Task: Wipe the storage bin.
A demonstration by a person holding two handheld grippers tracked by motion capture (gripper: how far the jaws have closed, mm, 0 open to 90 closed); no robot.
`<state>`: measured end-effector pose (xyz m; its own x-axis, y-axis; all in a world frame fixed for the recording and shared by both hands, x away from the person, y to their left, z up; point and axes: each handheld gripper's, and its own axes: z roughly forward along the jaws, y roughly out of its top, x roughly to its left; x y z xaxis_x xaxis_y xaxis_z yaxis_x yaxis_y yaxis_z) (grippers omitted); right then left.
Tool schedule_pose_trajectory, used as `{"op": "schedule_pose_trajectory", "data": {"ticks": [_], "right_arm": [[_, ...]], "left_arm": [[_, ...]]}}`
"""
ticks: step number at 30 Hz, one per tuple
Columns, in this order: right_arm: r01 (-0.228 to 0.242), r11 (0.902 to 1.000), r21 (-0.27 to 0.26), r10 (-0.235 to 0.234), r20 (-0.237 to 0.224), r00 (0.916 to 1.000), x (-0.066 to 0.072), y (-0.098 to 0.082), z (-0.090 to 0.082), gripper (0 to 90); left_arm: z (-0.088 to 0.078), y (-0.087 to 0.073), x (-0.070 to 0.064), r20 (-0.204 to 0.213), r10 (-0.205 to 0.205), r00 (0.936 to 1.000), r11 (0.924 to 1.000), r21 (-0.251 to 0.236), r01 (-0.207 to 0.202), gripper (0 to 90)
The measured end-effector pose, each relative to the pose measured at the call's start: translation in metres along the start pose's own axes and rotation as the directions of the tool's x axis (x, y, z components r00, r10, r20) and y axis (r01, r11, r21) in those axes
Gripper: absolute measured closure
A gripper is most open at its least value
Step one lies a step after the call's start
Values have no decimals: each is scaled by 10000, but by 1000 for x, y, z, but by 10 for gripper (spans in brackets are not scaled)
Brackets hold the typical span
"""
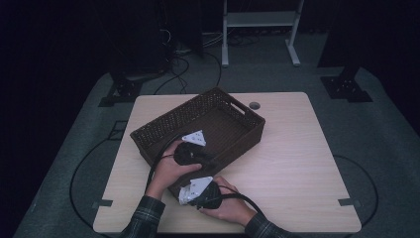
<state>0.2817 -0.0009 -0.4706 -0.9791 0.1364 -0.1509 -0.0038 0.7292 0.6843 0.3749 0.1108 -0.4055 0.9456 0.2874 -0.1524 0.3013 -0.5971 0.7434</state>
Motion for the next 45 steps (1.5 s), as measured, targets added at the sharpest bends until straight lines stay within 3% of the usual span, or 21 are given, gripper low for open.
{"op": "schedule_pose_trajectory", "data": {"ticks": [3,5,9,17,23,32,37,45], "right_arm": [[125,9996,245,-126,50,9999,-1,-3,3,745],[-52,9994,353,49,82,10000,-1,-6,6,745],[-209,9996,180,210,-22,9998,-2,-8,1,745],[-697,9975,85,693,448,9966,-6,-23,-23,745],[-1485,9889,-85,1486,1045,9834,-8,-40,-45,745],[-2493,9682,-213,2486,1964,9485,-12,-67,-76,744],[-3153,9486,-291,3126,2439,9180,-13,-84,-94,744],[-3826,9228,-443,3781,2938,8779,-15,-109,-121,744]], "left_arm": [[0,0,0,-2,-4,10000,10000,-6,4,663],[0,0,0,-14,6,10000,10000,7,-6,663],[0,0,0,-14,-1,10000,10000,7,1,663],[0,1,1,11,11,10000,9999,107,-11,662],[1,2,1,28,-6,10000,9998,182,5,662],[1,2,1,-18,-8,10000,9998,209,9,664],[1,2,1,20,-62,10000,9998,180,62,662],[1,2,1,27,-78,10000,9998,171,77,661]]}}
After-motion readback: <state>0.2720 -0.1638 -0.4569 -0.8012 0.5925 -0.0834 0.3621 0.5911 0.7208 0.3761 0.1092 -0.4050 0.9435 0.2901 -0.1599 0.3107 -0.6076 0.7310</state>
